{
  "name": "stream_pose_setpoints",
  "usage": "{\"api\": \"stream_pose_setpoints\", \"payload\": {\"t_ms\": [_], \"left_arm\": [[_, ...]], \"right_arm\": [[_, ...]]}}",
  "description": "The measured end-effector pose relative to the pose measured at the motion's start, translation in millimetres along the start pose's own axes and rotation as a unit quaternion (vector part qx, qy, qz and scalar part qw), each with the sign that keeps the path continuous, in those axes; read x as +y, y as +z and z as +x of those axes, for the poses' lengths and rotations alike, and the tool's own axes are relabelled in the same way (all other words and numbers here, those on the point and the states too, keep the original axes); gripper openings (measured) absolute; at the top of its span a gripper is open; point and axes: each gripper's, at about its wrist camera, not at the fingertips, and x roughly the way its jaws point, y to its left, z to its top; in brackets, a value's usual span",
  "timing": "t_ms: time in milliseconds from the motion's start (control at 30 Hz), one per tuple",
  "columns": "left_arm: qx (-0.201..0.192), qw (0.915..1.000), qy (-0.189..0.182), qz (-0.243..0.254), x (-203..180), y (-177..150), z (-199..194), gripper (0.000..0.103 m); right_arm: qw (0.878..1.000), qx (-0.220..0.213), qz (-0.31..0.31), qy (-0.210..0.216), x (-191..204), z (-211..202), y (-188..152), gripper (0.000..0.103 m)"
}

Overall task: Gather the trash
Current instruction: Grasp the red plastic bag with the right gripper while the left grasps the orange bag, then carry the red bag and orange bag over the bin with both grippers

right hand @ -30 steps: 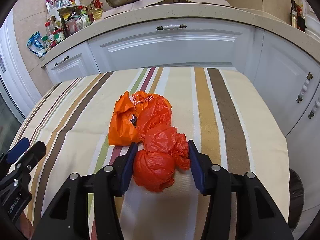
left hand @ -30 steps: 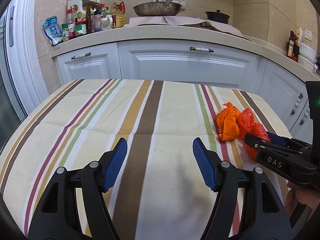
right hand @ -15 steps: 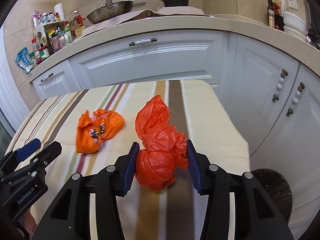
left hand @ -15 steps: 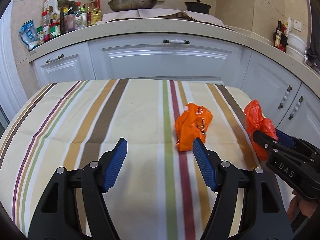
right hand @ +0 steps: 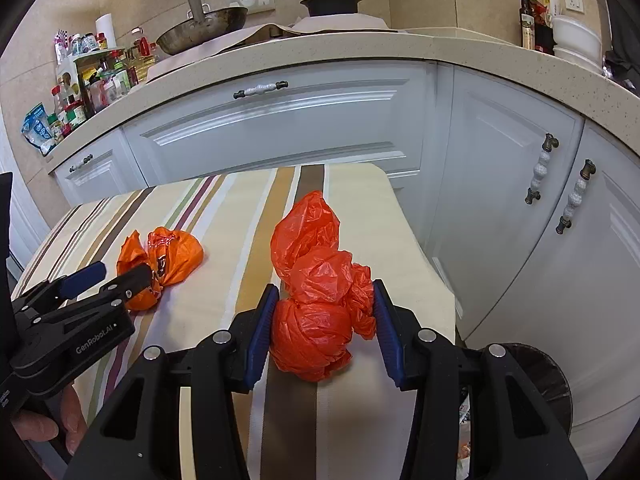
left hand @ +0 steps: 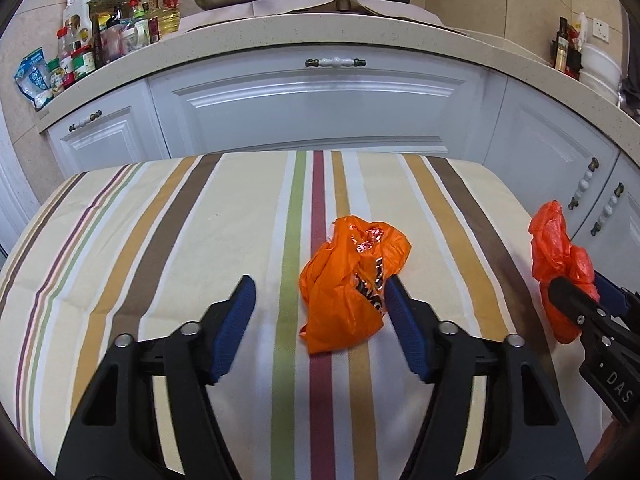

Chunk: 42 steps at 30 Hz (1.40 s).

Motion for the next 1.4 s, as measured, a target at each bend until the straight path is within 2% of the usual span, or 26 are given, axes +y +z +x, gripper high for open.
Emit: {"api": "stream_pose_setpoints", "payload": {"t_ms": [33,67,233,700,933,1167,1400], "left_arm": [[0.004,1.0,-0.005,0.005,-1.9,-0.3,1.5,0.037],[0.005,0.9999,-0.012,0.009,-3.4,-0.8,1.9,0.031],[-0.01,0.9998,-0.017,0.005,-1.4,-2.4,-4.9,0.022],[-0.041,0.9991,0.001,-0.001,23.3,-18.2,-50.9,0.021],[-0.051,0.9987,-0.002,-0.004,31.1,-31.0,-80.0,0.02],[-0.063,0.9976,-0.029,0.008,15.6,-44.9,-107.8,0.02],[-0.07,0.9938,-0.076,0.043,-31.9,-61.5,-127.4,0.02]], "right_arm": [[1.0,0.0,0.001,0.0,-0.5,0.1,-0.4,0.047],[1.0,0.0,0.002,0.0,-1.5,0.2,-0.4,0.047],[1.0,-0.002,0.003,0.0,-2.2,-0.6,-0.4,0.047],[1.0,-0.009,0.003,0.002,4.9,-18.0,-9.7,0.047],[1.0,-0.019,0.001,-0.002,9.1,-39.0,-23.6,0.047],[0.999,-0.028,0.009,-0.028,-4.3,-68.3,-46.1,0.047],[0.996,-0.038,0.033,-0.073,-38.5,-100.2,-68.3,0.047]]}}
